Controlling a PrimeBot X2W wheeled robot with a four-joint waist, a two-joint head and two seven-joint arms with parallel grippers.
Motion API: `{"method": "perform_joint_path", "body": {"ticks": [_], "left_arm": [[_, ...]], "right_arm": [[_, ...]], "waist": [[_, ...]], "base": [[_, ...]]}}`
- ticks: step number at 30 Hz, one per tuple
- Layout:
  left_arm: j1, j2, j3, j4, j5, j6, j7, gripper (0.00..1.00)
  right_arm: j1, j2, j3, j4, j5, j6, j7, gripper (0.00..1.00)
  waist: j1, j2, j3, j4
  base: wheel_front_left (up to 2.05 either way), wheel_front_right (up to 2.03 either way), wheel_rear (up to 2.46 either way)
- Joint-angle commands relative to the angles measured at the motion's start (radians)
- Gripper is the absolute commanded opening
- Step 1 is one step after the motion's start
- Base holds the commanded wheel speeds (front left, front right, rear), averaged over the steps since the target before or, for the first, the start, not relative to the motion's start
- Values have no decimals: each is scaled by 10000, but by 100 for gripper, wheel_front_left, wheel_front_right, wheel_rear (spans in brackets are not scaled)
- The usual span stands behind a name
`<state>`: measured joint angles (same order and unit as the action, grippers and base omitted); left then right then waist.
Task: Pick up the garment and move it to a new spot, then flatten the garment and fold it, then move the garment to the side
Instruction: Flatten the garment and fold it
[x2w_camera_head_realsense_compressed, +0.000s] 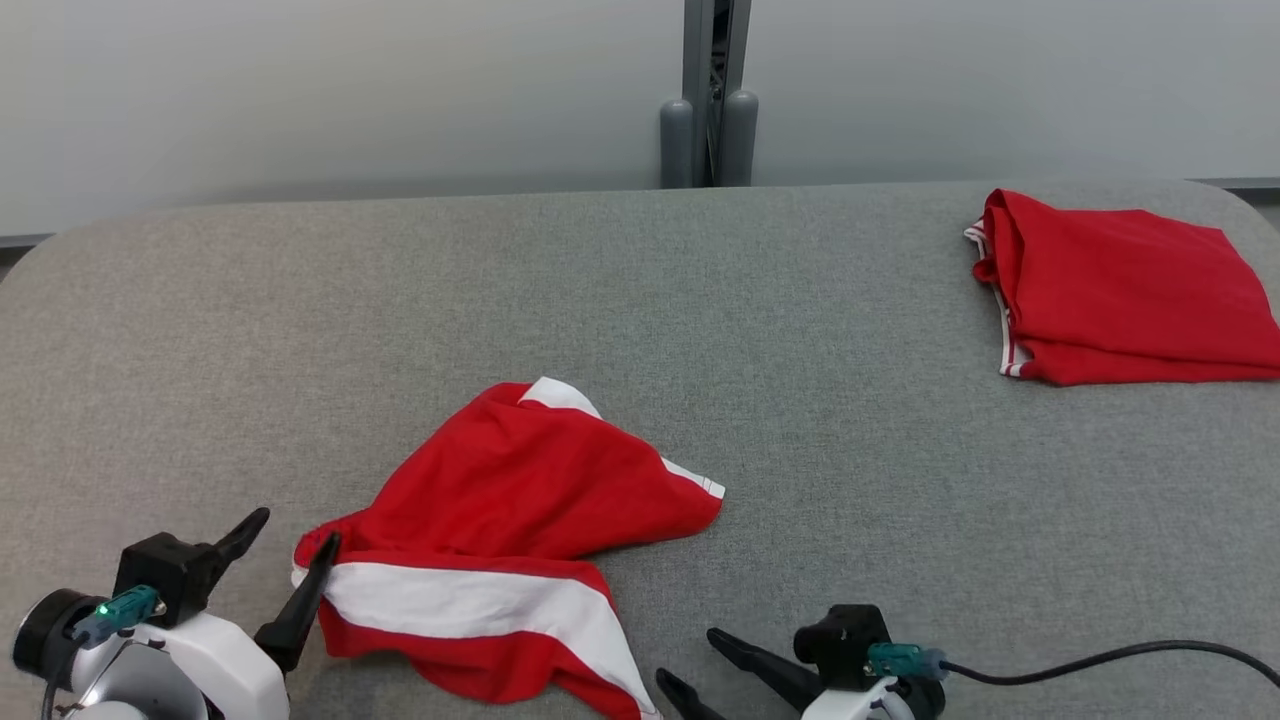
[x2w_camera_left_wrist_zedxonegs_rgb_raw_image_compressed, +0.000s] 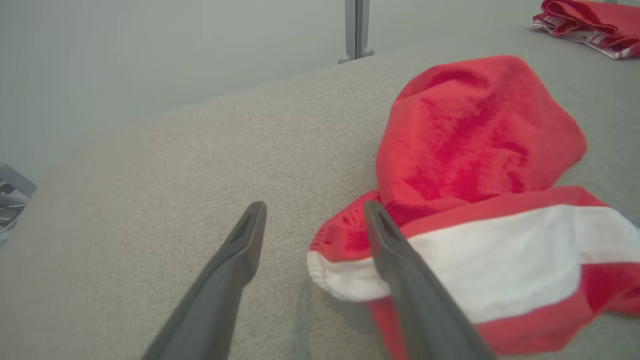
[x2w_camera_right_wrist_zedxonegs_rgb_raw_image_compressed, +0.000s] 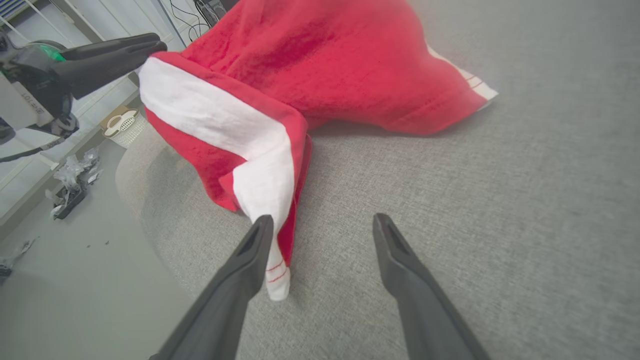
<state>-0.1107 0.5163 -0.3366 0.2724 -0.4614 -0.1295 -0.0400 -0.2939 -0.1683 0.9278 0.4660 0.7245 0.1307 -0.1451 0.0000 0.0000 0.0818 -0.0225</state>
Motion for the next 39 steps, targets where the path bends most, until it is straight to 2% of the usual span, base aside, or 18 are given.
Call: {"method": "perform_joint_path", "body": {"ticks": [1,9,18,24,25,26,28,35,39], "left_arm": [[-246,38,-131,119,-99,-6,-16,100],[-643,233,-890,460,-706,-7,-43,100],[-759,599,-1420,-10,-1343,-8,267,100],[-985,372,-2033,634,-2024,-8,484,100],[-1093,318,-2114,716,-2148,-8,373,96],[-1120,239,-2234,805,-2401,-8,343,47],[-1239,362,-2435,1038,-2443,-7,157,0],[-1556,420,-2966,1734,-2840,-8,-289,0],[-1775,482,-2906,1717,-2790,-9,-1057,0]], "right_arm": [[-238,16,229,113,131,1,-95,100],[-874,-53,1378,537,896,1,-525,100],[-1332,-41,2450,893,1572,1,-643,100],[-1624,70,2972,1272,1853,1,-532,100],[-1669,87,3023,1319,1867,1,-536,100],[-1709,90,3081,1367,1881,1,-537,49],[-1776,96,3152,1479,1896,1,-640,0],[-1956,109,3277,1669,2079,1,-922,0],[-2220,-55,3007,1514,1945,1,-1164,0]], "waist": [[0,0,186,-14],[0,0,394,145],[0,0,443,393],[0,0,469,367],[0,0,468,343],[0,0,464,320],[0,0,455,277],[0,0,324,256],[0,0,221,293]], "base": [[0,0,0],[0,0,0],[0,0,0],[0,0,0],[0,0,0],[0,0,0],[0,0,0],[0,0,0],[0,0,0]]}}
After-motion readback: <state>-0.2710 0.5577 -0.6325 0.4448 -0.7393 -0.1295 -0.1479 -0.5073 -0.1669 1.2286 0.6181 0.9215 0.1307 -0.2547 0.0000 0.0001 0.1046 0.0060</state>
